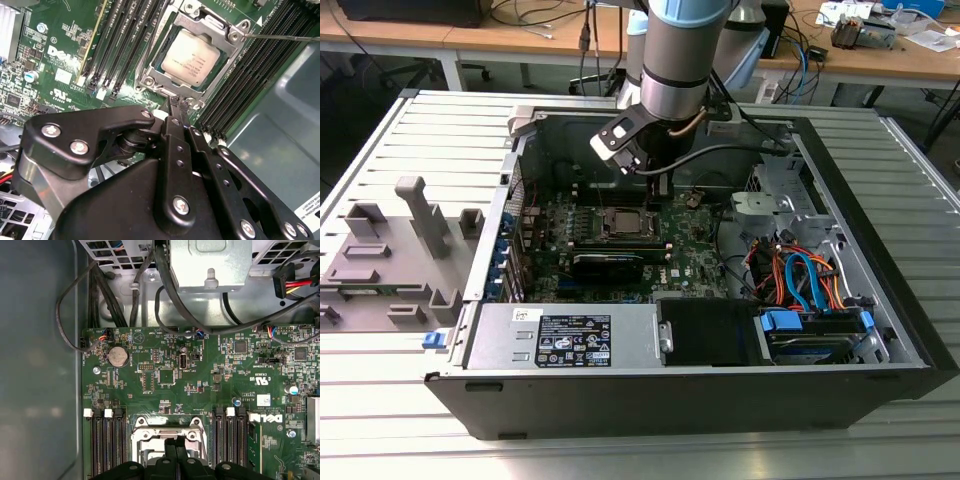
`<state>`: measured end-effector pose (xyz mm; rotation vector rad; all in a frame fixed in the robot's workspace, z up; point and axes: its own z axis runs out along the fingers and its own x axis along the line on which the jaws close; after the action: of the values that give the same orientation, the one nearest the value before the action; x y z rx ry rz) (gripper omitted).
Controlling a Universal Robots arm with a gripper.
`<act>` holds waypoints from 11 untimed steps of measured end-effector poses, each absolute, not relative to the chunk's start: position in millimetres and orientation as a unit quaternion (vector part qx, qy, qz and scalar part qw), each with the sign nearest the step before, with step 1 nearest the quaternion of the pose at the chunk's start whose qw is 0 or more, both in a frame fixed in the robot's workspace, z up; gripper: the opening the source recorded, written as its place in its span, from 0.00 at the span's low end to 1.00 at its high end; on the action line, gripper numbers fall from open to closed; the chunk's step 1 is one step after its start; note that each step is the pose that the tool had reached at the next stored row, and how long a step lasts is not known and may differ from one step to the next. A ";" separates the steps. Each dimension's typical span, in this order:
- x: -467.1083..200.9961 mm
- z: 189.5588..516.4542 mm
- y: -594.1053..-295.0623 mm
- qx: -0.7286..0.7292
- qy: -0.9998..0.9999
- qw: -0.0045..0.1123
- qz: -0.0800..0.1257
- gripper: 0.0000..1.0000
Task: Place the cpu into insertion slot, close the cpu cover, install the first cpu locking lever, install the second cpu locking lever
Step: 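Close the cpu cover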
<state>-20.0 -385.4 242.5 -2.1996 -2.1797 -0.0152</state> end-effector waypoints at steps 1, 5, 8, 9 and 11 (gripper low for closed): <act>-20.9 242.5 -385.4 -0.710 -0.704 0.022 -0.005 0.11; -22.8 242.4 -385.4 -0.710 -0.704 0.022 -0.005 0.11; -25.2 242.5 -385.4 -0.710 -0.704 0.022 -0.005 0.11; -25.8 242.5 -385.4 -0.710 -0.704 0.022 -0.005 0.11; -27.1 242.5 -385.4 -0.710 -0.704 0.022 -0.005 0.11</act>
<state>-27.1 -385.4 242.5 -2.1996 -2.1797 -0.0151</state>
